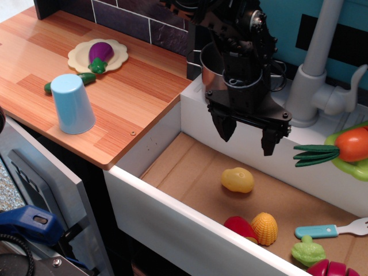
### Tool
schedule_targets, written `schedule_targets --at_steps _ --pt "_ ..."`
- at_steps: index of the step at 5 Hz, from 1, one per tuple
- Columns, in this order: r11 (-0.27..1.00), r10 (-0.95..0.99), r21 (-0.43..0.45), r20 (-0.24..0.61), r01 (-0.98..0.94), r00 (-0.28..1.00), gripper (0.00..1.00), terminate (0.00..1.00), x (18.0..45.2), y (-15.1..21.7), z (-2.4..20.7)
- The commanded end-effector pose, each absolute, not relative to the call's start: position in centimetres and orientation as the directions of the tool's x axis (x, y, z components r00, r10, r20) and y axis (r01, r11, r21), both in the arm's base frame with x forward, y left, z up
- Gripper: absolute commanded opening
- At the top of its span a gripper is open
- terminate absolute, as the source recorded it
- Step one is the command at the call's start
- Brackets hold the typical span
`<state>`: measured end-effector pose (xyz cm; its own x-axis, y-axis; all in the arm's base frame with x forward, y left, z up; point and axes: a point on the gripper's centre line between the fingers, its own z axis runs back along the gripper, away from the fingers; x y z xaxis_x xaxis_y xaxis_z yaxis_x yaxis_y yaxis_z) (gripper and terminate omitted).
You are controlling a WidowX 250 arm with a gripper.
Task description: Put potato in pot or pan
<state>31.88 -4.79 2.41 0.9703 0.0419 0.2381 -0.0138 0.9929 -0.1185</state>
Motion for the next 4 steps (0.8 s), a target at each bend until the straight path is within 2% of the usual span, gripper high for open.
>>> schedule_targets --at_steps 1,2,4 --pt "0.993 0.042 -0.118 0.238 -0.014 0.97 1.0 0.0 31.9 -4.8 2.4" --pt "0.989 0.057 -0.146 0.219 -0.025 0.974 1.0 0.0 32.9 -4.8 1.4" --pt "0.99 0.082 -0.129 0.249 -0.05 0.965 1.0 0.0 33.8 -5.0 -0.6"
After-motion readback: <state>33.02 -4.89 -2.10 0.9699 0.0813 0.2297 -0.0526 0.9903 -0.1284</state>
